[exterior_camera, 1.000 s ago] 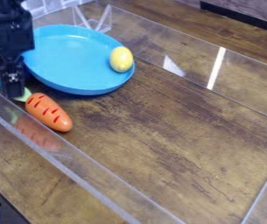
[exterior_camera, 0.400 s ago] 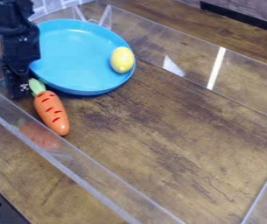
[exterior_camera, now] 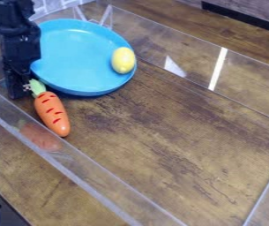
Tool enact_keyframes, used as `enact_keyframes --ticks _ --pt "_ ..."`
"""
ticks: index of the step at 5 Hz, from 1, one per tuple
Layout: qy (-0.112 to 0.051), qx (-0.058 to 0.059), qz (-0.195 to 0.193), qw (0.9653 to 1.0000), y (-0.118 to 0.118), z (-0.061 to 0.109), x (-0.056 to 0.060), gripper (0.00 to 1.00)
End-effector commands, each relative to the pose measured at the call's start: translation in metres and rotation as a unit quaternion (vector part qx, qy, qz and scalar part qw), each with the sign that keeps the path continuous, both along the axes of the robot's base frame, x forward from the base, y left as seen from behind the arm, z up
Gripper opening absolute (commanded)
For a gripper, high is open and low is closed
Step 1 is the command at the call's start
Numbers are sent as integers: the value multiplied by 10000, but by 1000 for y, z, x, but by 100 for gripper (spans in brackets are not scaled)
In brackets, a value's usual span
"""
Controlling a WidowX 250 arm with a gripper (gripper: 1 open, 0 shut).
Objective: Remove the purple eggplant from the blue tray and put it on the table
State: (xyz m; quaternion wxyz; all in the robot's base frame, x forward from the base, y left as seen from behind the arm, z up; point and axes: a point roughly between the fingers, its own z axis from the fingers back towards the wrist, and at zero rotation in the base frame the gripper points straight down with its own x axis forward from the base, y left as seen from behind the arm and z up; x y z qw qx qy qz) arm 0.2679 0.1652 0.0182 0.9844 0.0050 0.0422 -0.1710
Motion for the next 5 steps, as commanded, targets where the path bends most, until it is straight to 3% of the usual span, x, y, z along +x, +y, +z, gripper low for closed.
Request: enact_keyframes --ticks 1,2,5 --pt "-95 57 152 9998 1 9 -8 0" --pt "-61 49 273 9996 -2 10 -13 0" --pt "53 54 398 9992 -7 12 -12 0"
